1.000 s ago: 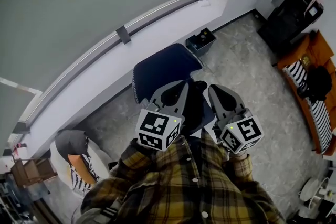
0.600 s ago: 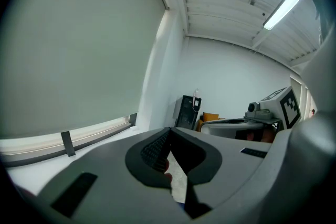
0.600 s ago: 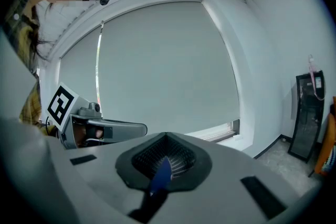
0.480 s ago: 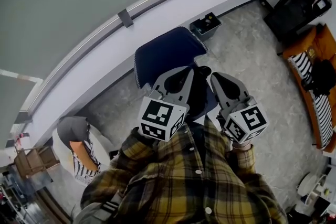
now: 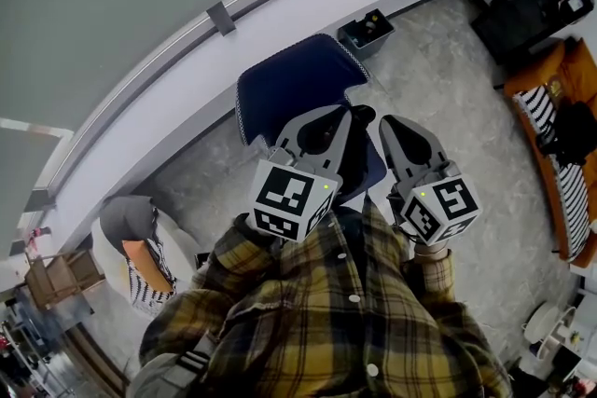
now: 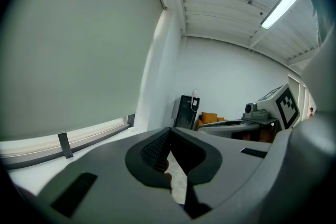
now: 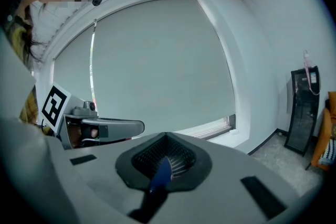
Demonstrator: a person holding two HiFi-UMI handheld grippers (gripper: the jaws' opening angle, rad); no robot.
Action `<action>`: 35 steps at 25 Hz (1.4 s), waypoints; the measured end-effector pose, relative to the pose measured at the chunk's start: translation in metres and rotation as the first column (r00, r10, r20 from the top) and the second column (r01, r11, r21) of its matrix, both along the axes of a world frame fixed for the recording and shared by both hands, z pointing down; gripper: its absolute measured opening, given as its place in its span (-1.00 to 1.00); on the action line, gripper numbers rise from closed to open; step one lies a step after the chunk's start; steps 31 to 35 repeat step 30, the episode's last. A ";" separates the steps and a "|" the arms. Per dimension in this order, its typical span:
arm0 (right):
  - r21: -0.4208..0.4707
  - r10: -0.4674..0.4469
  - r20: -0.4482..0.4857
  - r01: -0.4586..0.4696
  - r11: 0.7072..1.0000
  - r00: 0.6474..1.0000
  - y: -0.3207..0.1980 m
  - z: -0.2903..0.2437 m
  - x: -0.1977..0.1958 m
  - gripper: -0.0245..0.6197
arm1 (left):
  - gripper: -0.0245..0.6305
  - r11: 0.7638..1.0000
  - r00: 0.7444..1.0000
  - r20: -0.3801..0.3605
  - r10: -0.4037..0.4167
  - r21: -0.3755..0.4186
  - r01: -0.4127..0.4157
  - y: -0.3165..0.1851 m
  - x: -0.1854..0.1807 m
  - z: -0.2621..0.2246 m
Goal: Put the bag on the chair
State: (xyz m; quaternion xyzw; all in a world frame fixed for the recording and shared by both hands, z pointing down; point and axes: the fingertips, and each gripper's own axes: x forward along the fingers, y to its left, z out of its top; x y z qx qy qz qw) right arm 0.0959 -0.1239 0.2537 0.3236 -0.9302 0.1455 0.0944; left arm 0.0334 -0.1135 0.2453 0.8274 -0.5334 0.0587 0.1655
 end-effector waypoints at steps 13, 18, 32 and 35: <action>-0.008 -0.039 -0.001 0.039 0.999 0.999 0.004 0.004 -0.002 -0.88 | -0.87 1.000 1.000 0.016 0.016 0.000 -0.016 -0.002 0.007 0.004; -0.013 -0.040 -0.001 0.040 0.999 0.999 0.008 0.004 -0.003 -0.88 | -0.87 0.999 0.998 0.037 0.047 -0.003 -0.047 0.000 0.009 0.005; -0.016 -0.043 0.010 0.043 0.999 0.999 0.010 0.004 0.003 -0.88 | -0.87 0.997 0.988 0.135 0.077 -0.003 -0.077 0.000 0.002 0.013; -0.016 -0.043 0.010 0.043 0.999 0.999 0.010 0.004 0.003 -0.88 | -0.87 0.997 0.988 0.135 0.077 -0.003 -0.077 0.000 0.002 0.013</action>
